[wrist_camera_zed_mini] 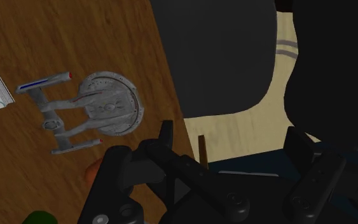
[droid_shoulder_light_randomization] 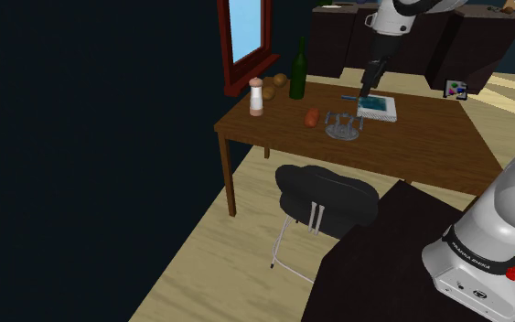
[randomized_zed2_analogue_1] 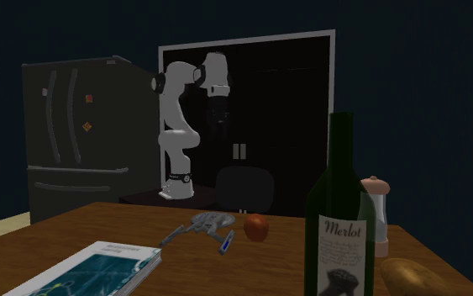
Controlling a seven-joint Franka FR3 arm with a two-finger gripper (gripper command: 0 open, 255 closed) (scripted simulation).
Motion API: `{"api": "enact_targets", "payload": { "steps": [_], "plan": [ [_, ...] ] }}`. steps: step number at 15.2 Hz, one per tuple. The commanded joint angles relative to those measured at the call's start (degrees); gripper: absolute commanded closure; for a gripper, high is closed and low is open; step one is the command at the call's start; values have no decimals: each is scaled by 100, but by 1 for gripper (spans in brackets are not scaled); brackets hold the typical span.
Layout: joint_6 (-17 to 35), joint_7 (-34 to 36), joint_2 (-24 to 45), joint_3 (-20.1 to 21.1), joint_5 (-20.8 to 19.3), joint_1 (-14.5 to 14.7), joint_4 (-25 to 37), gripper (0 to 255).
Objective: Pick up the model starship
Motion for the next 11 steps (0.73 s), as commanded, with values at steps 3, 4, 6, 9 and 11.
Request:
{"api": "enact_targets", "payload": {
  "steps": [3,4,6,9,11],
  "plan": [
    [480,-416,660,-309,-55,-92,170,0],
    [589,-518,843,-382,-51,-111,240,0],
    [794,-728,1220,-522,-23,-146,403,0],
    [1067,-1056,1812,-711,72,-205,700,0],
    [1223,-1283,2220,-819,170,-253,934,0]
  ]
}}
